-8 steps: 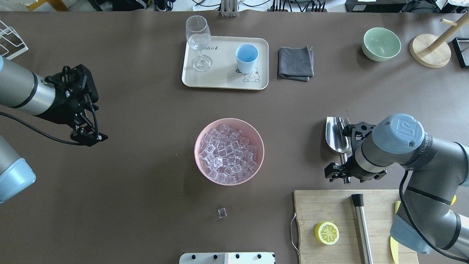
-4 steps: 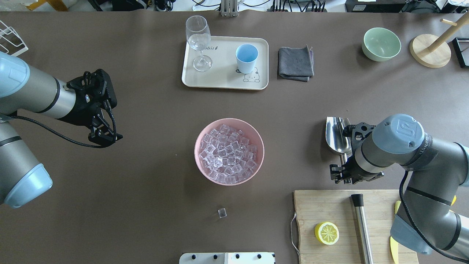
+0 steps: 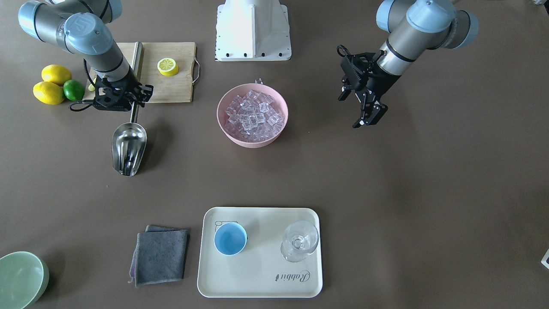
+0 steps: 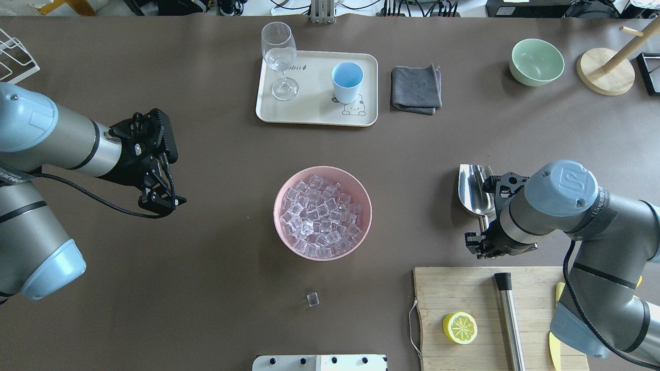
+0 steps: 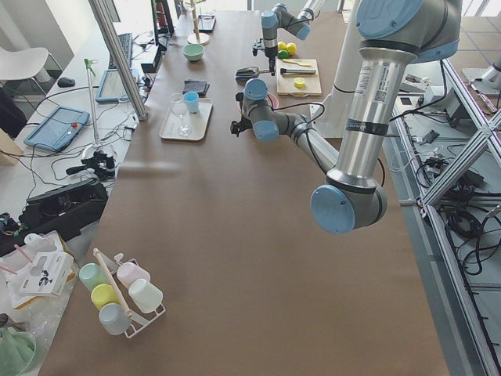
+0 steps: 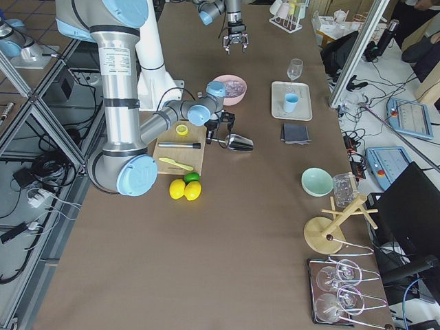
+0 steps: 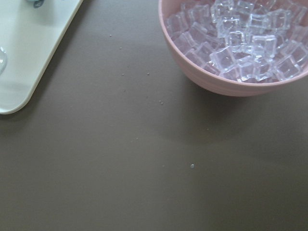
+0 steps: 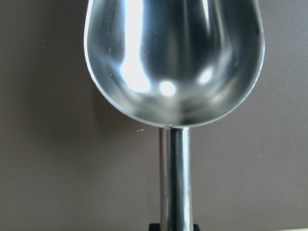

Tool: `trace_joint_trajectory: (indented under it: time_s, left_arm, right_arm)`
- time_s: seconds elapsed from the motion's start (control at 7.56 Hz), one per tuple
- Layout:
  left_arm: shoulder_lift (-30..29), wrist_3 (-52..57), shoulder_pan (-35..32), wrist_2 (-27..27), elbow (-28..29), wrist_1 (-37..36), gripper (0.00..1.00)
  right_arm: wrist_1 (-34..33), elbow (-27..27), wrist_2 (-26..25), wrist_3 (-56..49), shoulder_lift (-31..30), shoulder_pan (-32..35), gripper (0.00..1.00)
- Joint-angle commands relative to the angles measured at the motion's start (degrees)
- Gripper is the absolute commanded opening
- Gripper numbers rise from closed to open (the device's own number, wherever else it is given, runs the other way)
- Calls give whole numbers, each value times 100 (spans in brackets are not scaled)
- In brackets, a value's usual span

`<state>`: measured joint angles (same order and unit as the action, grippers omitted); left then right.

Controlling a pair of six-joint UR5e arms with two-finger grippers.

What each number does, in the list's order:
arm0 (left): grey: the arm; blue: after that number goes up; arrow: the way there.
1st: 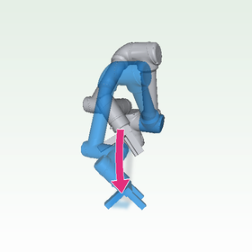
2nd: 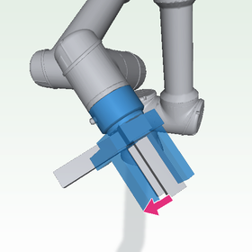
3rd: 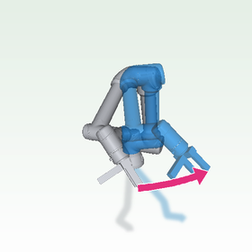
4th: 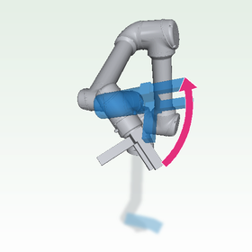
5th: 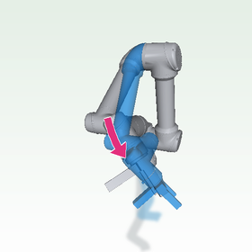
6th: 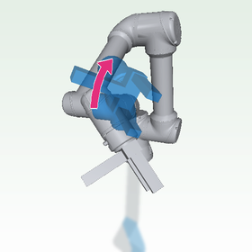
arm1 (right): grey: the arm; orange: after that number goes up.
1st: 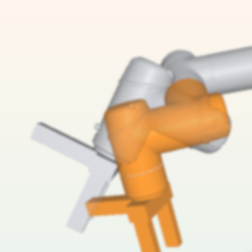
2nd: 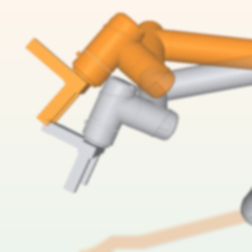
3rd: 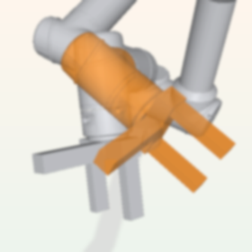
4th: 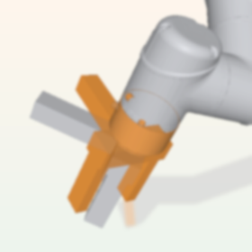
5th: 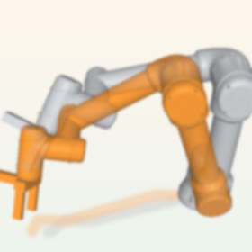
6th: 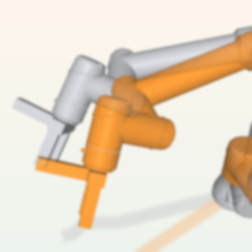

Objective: Put ice in cup with scoop
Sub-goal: 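Grasp and lift the scoop with the right gripper while the left gripper nears the bowl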

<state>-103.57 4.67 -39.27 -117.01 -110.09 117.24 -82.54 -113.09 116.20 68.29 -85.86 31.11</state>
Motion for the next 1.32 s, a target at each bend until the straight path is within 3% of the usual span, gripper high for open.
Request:
trace_joint_trajectory:
  time_s: [0.0,0.26,0.79,1.06,1.19]
  left_arm:
    - [21,78,558,38,345,962,99]
    - [-32,78,691,38,522,1150,98]
    - [-277,43,771,29,882,1713,98]
    - [-261,69,763,29,875,1888,98]
    - [-313,70,771,46,944,2081,98]
  right_arm:
    - [-68,-264,-9,-78,-96,105,0]
    - [-295,-449,-18,-567,-106,552,0]
    - [-1982,-977,-62,-3868,288,1836,0]
    - [-2221,-1004,-177,-4365,447,1855,0]
    - [-2649,-1004,-194,-5090,622,1855,0]
